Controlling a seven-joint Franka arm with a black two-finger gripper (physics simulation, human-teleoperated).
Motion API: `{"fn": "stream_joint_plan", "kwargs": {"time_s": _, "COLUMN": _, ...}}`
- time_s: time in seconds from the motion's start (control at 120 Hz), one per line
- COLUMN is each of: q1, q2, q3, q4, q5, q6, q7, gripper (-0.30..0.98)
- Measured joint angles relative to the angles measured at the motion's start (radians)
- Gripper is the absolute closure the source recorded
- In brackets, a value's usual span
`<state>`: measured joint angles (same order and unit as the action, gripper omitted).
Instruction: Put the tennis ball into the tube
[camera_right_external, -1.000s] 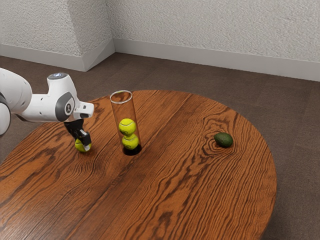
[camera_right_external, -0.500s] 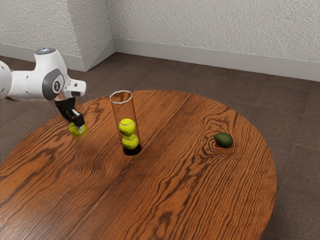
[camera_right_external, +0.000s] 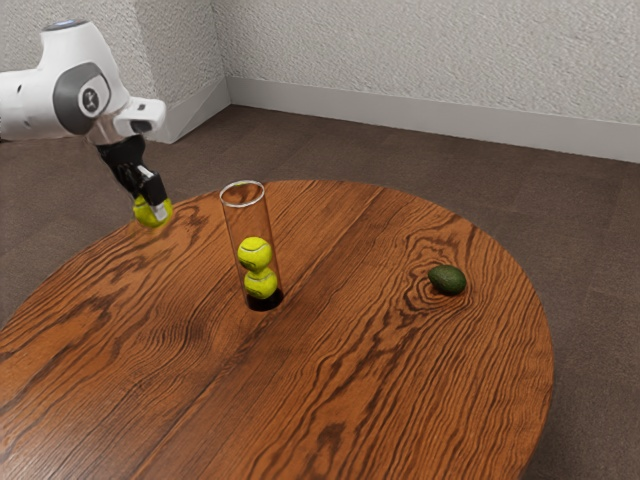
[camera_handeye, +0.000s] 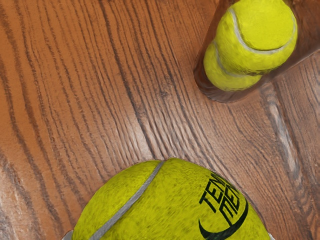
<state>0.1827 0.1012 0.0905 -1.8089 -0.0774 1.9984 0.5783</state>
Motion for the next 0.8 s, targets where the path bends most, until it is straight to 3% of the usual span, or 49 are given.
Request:
{"fn": "stream_joint_plan", "kwargs": {"time_s": 0.2, "q1": -0.072, "q2": 0.003, "q3": -0.002, "q4": 0.112, "q5": -0.024, "q6": -0.084, "q7": 0.014, "gripper": 0.40}}
{"fn": "stream_joint_plan", "kwargs": {"time_s": 0.467, "q1": -0.077, "q2": 0.072, "q3": -0.061, "q4": 0.247, "q5": -0.031, "q6": -0.142, "q7": 0.028, "gripper": 0.36}}
{"fn": "stream_joint_plan", "kwargs": {"time_s": 0.8, "q1": -0.118, "q2": 0.163, "q3": -0.066, "q4": 0.353, "q5": -0.031, "q6": -0.163, "q7": 0.041, "gripper": 0.35}}
